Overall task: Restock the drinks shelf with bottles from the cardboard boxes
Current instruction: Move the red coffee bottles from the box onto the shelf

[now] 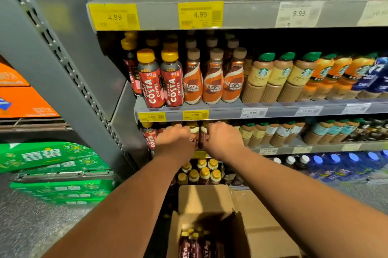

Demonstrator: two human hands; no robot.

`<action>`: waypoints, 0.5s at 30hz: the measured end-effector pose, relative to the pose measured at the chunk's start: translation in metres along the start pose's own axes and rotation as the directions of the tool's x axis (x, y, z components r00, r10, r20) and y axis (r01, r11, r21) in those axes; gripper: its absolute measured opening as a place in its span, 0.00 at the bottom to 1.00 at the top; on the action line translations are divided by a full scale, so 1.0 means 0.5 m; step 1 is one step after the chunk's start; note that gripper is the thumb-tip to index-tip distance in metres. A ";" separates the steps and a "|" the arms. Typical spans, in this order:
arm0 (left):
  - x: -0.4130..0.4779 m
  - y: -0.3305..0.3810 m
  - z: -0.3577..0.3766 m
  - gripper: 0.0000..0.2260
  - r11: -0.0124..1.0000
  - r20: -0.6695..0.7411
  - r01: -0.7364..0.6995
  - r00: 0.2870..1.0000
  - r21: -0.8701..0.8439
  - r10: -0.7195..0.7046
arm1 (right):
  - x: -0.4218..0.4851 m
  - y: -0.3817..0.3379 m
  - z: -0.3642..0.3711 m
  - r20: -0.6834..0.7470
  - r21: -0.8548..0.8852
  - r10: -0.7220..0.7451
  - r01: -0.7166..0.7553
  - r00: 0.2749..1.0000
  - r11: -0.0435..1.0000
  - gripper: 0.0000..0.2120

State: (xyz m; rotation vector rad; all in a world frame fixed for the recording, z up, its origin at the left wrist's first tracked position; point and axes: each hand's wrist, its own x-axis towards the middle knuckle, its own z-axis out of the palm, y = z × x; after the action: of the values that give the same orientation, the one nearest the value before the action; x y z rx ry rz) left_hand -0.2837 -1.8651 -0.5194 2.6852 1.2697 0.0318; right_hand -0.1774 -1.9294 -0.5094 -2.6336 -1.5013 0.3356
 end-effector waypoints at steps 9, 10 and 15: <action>-0.036 0.066 0.132 0.10 0.995 0.167 -0.098 0.981 0.016 0.094 | -0.056 0.105 0.125 0.136 -0.010 0.077 -0.076 0.988 0.997 0.12; -0.043 0.067 0.156 0.08 0.995 0.194 -0.102 0.976 0.012 0.098 | -0.062 0.114 0.154 0.152 -0.002 0.096 -0.097 0.984 0.995 0.13; -0.094 0.038 0.284 0.08 0.990 0.325 -0.143 0.936 0.013 0.131 | -0.102 0.137 0.301 0.299 0.064 0.164 -0.191 0.940 0.979 0.09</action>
State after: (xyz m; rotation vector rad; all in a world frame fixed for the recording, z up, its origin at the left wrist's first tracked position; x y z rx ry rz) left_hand -0.2858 -1.9336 -0.6537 2.6598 0.9905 -0.4024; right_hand -0.1801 -2.0127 -0.6611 -2.7444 -1.2784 0.8227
